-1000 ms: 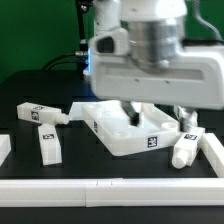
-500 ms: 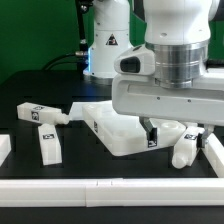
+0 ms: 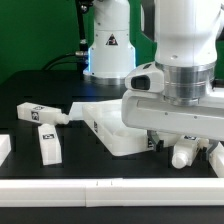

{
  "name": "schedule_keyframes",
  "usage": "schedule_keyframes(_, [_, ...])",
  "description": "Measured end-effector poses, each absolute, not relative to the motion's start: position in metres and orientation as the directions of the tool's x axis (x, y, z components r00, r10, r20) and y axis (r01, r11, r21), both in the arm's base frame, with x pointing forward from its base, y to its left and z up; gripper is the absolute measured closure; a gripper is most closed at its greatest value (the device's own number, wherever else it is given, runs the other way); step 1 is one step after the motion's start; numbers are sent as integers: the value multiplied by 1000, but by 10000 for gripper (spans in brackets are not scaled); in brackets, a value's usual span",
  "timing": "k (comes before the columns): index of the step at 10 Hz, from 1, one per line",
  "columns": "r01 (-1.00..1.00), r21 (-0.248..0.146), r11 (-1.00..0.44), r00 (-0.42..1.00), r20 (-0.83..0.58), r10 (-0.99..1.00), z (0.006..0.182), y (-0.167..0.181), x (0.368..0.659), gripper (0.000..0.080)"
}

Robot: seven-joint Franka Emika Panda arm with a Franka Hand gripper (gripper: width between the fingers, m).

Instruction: Assemble desk

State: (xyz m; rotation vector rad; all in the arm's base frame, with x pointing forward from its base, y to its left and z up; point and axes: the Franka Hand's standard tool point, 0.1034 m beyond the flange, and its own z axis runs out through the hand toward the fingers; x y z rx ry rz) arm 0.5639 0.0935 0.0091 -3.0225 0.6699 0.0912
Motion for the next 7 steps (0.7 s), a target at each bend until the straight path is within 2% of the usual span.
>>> schedule_keyframes(1, [-423,-31,-906,905,-67,-420,9,94,564,273])
schedule_keyframes(2, [-422,-31,-906,905,-67,-420,9,94,564,273])
schedule_keyframes(3, [-422,-31,-906,905,-67,-420,9,94,564,413])
schedule_keyframes(4, [-422,-31,-906,905,-67,-420,9,94,564,515])
schedule_keyframes(6, [-410,-29,-912,910,-75,-407,12,92,565,515])
schedule_keyframes(7, [-400,-32,-916,915,-79,-397,24,85,573,515])
